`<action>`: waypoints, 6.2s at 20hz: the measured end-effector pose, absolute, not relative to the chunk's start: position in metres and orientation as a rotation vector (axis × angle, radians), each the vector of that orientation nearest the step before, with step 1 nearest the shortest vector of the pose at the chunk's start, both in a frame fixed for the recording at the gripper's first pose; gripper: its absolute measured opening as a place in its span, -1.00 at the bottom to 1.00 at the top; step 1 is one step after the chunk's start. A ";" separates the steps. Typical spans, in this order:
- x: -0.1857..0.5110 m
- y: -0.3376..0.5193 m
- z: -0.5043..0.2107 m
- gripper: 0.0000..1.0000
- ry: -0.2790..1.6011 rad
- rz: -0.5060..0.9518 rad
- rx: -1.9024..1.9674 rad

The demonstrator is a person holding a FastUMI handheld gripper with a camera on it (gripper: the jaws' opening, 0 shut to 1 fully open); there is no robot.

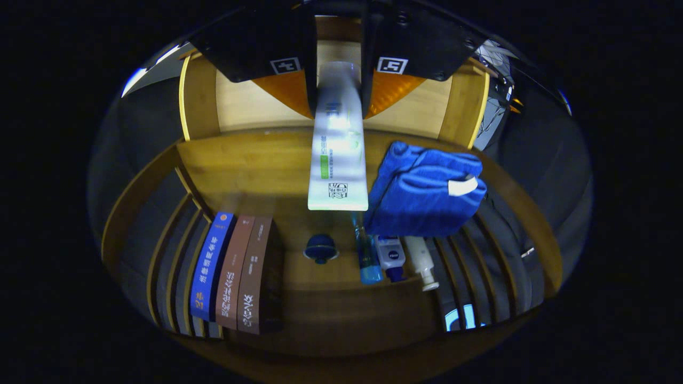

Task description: Pull open the drawer, take out the items inside it, and place them on the countertop above the cabinet.

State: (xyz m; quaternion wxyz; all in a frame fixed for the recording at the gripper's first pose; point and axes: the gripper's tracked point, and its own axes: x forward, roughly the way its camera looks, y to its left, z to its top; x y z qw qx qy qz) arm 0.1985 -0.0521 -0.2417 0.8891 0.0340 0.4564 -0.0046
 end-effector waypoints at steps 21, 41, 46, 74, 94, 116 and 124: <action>0.299 -0.069 -0.309 -0.15 1.080 -0.084 0.046; 0.220 -0.063 -0.186 1.00 0.654 -0.104 0.125; 0.149 -0.052 -0.139 1.00 0.459 -0.074 0.106; -0.017 -0.027 -0.295 1.00 0.409 -0.077 0.049; 0.036 -0.029 -0.307 1.00 0.428 -0.089 0.132; 0.150 -0.046 -0.326 1.00 0.416 -0.088 0.145; 0.184 -0.049 -0.333 1.00 0.416 -0.097 0.149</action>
